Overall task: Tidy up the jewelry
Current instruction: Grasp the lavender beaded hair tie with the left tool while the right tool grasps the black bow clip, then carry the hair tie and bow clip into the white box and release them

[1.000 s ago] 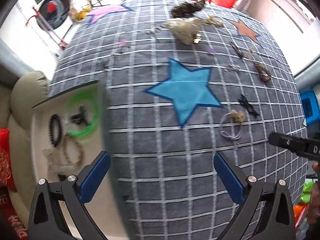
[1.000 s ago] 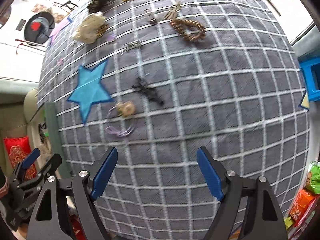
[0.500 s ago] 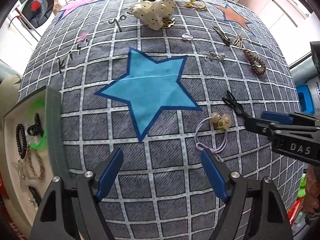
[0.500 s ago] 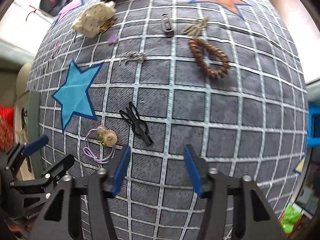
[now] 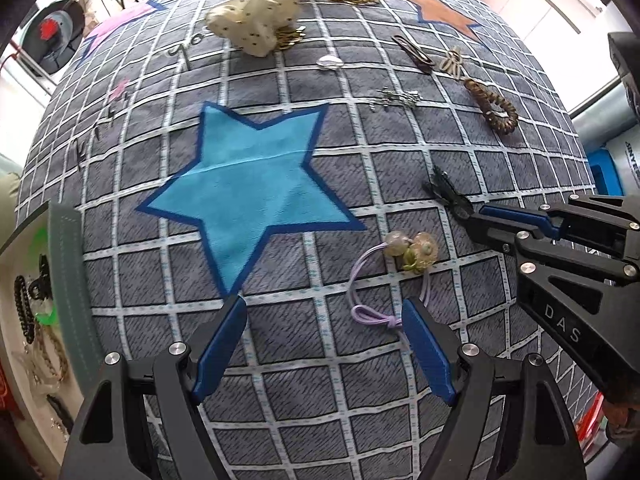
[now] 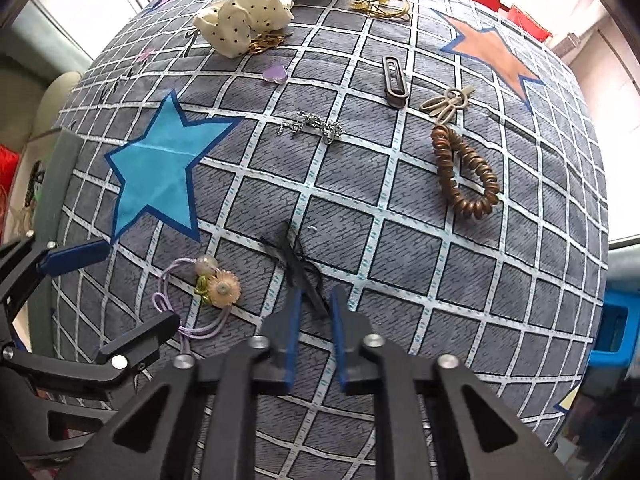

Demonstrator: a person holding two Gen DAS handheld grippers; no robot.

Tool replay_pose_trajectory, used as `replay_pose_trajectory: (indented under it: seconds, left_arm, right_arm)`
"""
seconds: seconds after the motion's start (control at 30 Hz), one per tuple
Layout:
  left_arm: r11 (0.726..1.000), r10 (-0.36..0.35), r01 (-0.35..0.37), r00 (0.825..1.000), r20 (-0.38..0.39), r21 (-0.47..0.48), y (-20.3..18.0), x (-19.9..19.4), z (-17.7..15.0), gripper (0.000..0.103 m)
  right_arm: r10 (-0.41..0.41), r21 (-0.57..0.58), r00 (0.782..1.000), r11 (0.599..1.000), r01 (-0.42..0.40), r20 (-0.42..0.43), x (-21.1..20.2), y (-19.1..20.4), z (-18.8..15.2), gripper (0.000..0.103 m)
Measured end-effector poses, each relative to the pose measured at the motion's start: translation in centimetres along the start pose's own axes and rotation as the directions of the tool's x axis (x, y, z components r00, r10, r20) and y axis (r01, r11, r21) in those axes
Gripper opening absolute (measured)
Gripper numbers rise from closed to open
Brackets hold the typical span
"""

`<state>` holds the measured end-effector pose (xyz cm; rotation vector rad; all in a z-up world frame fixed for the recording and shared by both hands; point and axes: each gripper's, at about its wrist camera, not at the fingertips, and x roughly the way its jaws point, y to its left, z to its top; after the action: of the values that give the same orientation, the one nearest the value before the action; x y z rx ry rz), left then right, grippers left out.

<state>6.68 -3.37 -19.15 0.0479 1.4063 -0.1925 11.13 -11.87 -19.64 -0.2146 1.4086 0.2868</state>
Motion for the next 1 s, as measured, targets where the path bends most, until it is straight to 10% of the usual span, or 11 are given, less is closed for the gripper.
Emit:
replay_pose_trajectory:
  seconds: [0.3,0.53,1.0]
  left_arm:
    - [0.996,0.040,-0.041,0.999,0.011,0.073,-3.4,1.2,0.9,0.075]
    - [0.995,0.000,-0.001,1.000,0.011,0.102,-4.8,0.7,1.3,0.003]
    - [0.996,-0.090,0.089,0.995,0.047,0.019,-1.5,-3.2,-0.2,0.003]
  right_arm:
    - [0.023,0.097,1.000,0.995,-0.022,-0.008,-0.1,-2.4,-1.2,0.008]
    - [0.051,0.172,0.999,0.984,-0.049,-0.007,-0.8,-5.4,-2.9,0.008]
    - [0.142,0.288,0.990,0.947,-0.140,0.015,-5.4,-6.6,-6.2,0.008]
